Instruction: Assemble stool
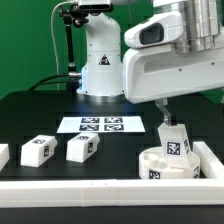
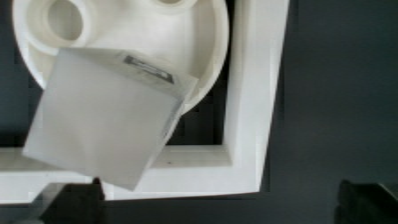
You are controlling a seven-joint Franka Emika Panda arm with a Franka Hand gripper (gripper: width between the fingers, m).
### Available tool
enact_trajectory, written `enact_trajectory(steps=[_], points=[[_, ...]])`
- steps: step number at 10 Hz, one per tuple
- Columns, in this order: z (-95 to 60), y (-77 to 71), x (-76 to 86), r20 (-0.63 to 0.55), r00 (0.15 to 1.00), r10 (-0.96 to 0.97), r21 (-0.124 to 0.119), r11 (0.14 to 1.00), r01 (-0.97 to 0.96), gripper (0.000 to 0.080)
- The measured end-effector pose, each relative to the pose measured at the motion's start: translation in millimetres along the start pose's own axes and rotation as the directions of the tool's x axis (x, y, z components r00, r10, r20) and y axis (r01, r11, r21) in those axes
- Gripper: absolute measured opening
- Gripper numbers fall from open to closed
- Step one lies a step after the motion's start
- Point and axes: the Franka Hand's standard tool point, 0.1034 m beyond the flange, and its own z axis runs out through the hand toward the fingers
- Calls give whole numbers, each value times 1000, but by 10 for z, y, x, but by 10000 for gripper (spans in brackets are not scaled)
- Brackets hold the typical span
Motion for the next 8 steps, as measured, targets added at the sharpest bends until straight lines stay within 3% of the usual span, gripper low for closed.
enact_trajectory(steps=[3,4,6,7,8], points=[[5,28,1,-1,974,-226,-6,974,226,649],[27,67,4,-18,922,-387,-35,922,387,649],[55,141,-60,-8,839,-545,-47,838,544,649],[79,168,-67,-19,776,-631,-71,775,628,649],[85,172,-77,-15,770,-638,-68,769,636,649]])
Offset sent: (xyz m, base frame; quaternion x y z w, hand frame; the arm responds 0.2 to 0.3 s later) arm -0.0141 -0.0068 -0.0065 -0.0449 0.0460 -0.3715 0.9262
